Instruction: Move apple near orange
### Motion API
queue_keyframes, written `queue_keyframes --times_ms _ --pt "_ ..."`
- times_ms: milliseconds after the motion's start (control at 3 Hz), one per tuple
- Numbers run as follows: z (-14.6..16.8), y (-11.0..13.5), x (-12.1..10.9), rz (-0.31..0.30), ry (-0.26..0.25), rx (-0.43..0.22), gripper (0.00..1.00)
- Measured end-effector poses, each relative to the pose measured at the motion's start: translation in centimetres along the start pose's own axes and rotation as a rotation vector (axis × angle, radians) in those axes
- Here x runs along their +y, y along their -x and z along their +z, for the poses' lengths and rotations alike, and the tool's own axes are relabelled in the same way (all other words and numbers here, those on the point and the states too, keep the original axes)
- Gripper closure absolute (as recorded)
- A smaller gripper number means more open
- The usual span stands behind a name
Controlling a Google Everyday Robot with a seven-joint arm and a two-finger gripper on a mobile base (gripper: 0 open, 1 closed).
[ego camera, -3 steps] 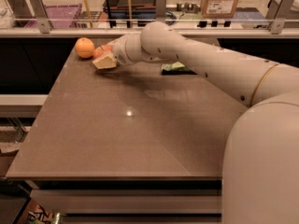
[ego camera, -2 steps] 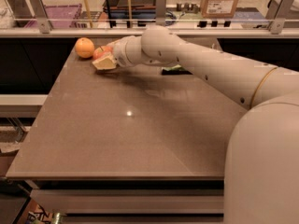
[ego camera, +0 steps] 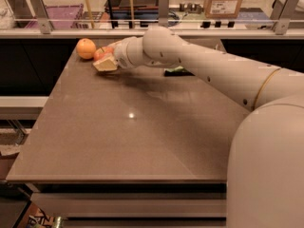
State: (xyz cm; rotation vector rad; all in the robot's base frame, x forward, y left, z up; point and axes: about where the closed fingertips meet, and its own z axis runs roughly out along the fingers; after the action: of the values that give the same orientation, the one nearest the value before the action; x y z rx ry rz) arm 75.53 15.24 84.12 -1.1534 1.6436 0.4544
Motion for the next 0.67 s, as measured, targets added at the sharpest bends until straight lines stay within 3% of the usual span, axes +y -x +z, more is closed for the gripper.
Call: queue_keyframes --times_ms 667 --pt "0.16 0.02 0.17 0.0 0.003 0.0 0.12"
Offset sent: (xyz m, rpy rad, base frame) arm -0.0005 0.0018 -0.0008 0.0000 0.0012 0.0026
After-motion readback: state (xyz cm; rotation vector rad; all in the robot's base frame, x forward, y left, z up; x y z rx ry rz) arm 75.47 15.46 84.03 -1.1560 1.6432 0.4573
